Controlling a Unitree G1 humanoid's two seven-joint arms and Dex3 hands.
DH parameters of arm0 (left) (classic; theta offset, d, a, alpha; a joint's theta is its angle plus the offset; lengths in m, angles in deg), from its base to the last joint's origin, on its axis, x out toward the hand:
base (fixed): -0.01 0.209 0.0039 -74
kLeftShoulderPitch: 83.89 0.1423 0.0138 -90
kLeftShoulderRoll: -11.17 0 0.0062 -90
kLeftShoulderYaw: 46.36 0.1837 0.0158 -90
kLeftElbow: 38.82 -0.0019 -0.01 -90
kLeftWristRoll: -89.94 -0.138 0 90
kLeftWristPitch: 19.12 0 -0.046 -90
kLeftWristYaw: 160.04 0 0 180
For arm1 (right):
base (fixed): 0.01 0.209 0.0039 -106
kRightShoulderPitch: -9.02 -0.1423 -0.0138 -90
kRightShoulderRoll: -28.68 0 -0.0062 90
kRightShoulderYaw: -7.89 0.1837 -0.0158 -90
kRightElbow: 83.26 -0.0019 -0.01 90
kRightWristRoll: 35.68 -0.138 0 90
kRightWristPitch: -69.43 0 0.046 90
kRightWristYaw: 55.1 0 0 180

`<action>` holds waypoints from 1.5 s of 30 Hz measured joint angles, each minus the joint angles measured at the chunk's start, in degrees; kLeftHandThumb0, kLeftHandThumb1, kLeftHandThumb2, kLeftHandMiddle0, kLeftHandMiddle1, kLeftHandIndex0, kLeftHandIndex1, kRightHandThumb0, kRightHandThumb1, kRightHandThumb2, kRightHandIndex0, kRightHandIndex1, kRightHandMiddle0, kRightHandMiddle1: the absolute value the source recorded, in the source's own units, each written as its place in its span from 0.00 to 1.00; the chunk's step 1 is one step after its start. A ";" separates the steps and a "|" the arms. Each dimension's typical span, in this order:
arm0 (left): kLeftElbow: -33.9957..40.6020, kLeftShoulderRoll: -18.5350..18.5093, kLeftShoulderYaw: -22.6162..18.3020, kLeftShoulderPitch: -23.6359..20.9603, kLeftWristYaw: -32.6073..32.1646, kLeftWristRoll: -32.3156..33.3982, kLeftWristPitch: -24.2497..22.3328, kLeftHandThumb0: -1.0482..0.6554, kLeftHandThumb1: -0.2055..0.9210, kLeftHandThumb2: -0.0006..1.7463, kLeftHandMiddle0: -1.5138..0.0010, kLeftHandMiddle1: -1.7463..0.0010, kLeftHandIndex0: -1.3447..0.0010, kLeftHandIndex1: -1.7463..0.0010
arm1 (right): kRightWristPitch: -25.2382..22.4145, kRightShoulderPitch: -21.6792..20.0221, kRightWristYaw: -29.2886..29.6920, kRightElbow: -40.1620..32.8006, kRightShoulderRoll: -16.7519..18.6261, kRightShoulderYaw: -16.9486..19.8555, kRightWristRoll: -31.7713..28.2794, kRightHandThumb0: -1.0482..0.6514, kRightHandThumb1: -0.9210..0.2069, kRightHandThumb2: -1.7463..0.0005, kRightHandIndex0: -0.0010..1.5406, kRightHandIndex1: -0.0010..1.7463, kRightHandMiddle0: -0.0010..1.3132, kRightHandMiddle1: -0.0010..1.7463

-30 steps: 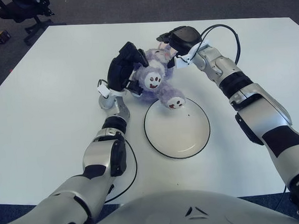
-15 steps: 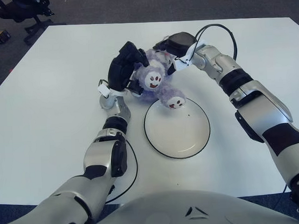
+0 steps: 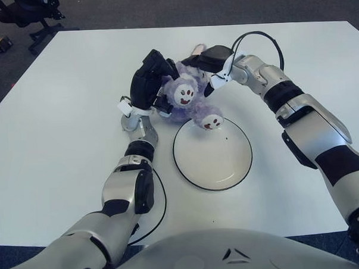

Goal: Put the doll into the plate.

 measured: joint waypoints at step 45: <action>0.47 0.69 0.10 0.10 -2.70 -1.38 -0.69 0.62 0.38 0.82 0.55 0.00 0.67 0.00 | -12.83 9.27 39.05 2.42 3.82 -5.50 6.09 0.62 0.00 0.85 0.28 0.75 0.35 0.84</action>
